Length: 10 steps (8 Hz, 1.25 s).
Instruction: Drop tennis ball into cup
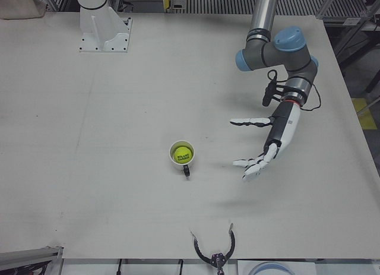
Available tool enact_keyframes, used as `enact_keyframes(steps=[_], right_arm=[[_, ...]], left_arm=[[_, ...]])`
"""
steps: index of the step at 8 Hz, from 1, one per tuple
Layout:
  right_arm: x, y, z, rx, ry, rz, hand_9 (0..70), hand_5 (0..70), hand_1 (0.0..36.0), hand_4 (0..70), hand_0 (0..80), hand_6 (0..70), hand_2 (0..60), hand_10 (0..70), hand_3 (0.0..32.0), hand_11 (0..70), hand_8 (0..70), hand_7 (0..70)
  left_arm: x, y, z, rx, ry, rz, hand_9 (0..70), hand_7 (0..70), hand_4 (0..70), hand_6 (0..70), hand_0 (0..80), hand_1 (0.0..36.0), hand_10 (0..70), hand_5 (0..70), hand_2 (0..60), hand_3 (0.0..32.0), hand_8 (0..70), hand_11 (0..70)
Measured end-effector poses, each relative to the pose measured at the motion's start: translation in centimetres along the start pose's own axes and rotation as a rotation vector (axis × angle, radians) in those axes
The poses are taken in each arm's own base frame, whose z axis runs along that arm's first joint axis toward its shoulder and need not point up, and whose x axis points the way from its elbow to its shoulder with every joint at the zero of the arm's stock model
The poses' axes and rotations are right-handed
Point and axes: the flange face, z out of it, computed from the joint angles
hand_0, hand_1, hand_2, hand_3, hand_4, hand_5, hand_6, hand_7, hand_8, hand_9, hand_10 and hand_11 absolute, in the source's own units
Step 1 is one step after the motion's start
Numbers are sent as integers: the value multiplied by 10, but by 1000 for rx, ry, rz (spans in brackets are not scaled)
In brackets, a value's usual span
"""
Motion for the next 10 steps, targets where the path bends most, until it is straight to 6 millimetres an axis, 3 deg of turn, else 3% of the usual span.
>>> enact_keyframes(steps=[1,2,3,4,5,7,9,10], right_arm=[[0,0,0,1,0,0,0,0,0,0,0,0,0,0,0,0,0,0],[0,0,0,1,0,0,0,0,0,0,0,0,0,0,0,0,0,0],[0,0,0,0,0,0,0,0,0,0,0,0,0,0,0,0,0,0],[0,0,0,0,0,0,0,0,0,0,0,0,0,0,0,0,0,0],[0,0,0,1,0,0,0,0,0,0,0,0,0,0,0,0,0,0],[0,0,0,-1,0,0,0,0,0,0,0,0,0,0,0,0,0,0],[0,0,0,-1,0,0,0,0,0,0,0,0,0,0,0,0,0,0],[0,0,0,-1,0,0,0,0,0,0,0,0,0,0,0,0,0,0]], left_arm=[[40,-6,-23,4,36,21,150,215,113,412,800,337,77,178,12,0,150,149],[67,-8,-39,3,64,33,156,222,114,393,800,352,78,179,7,0,149,151],[78,-9,-48,5,77,35,157,213,115,458,800,353,81,192,10,0,165,156],[81,-12,-55,15,79,32,168,252,118,315,800,359,82,168,0,0,138,158],[79,-17,-62,30,77,28,169,246,118,380,800,359,83,180,0,0,153,160],[77,-19,-69,48,72,24,172,271,114,259,800,359,87,157,0,0,128,165],[75,-20,-70,52,69,23,170,258,114,361,800,360,85,179,0,0,149,164],[75,-19,-69,51,67,23,172,269,115,300,800,360,84,168,0,0,137,162]])
